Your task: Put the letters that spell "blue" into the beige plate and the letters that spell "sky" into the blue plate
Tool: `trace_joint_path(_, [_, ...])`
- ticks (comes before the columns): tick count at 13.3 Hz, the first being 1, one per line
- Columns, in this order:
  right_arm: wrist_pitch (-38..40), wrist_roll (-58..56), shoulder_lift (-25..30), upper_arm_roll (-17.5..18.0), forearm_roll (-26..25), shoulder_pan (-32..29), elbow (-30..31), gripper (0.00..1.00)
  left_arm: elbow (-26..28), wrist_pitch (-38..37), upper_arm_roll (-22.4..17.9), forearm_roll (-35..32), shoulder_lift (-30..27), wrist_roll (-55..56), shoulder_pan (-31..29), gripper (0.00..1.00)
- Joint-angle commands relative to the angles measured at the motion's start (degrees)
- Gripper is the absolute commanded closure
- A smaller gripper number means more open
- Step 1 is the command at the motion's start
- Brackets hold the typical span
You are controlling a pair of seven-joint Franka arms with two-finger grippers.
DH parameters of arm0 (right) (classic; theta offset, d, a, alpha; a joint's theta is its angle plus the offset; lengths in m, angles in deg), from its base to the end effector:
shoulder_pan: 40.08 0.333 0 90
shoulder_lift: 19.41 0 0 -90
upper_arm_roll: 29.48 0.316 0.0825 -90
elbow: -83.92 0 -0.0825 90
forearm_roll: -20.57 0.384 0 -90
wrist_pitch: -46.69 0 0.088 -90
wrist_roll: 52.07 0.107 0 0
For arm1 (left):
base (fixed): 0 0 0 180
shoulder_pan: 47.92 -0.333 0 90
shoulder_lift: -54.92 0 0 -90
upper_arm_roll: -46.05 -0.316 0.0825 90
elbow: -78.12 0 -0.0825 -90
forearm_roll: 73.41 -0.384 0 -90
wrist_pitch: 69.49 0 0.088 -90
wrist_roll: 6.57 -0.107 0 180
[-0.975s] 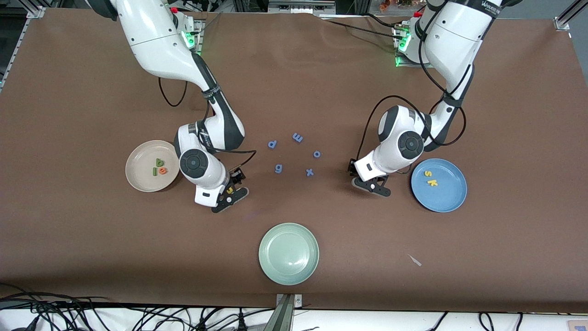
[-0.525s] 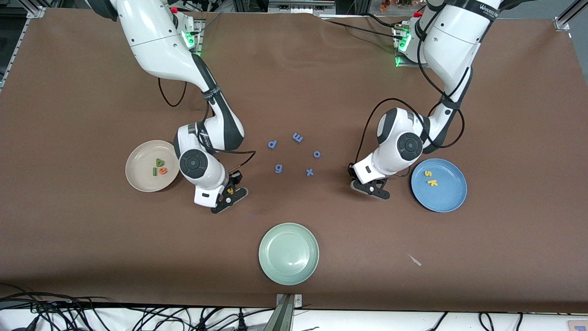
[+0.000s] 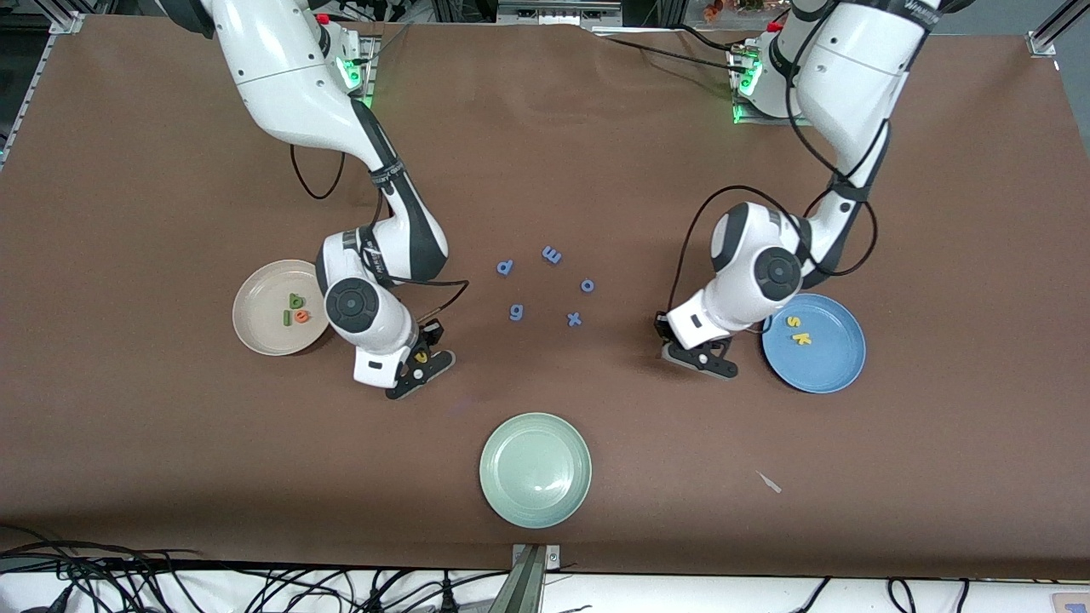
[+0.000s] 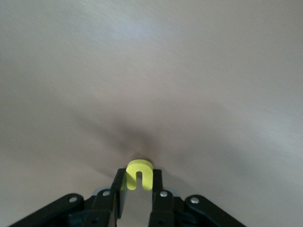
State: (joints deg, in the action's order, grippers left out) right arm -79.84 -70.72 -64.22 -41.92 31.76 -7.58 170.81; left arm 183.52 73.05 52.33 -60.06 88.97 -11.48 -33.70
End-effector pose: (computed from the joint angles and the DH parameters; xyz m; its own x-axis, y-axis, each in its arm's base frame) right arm 0.6496 0.2688 0.2001 0.8177 0.5718 -0.0660 0.5720 -0.8201 -0.0178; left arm 0.6123 -0.2228 0.2103 0.9710 -0.2338 0.0492 -0.2389 -0.9488 0.2065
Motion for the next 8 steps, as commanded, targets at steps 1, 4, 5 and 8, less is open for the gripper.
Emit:
trace_joint_path(1, [10.04,-6.64,5.07,-5.29,-0.55,-1.03,1.95,1.0,1.48,-7.33,0.13,-1.03,-5.92,-5.16,-5.59,1.0])
trace_joint_path(4, [10.69,-8.59,10.96,-10.22,-0.64,-1.03,10.56,1.0,3.84,-8.41,-0.57,-3.76,-7.86,-20.0,-13.32,1.0])
trace_joint_path(5, [10.61,-8.6,12.54,-11.45,-0.73,-0.95,13.54,1.0,4.72,-8.41,-1.87,-4.03,-7.95,-24.14,-14.56,1.0])
trace_joint_path(8, [11.04,-8.51,14.23,-15.06,-0.64,-0.95,18.22,1.0,6.75,-8.41,-5.4,-4.03,-7.95,-29.01,-14.66,0.99])
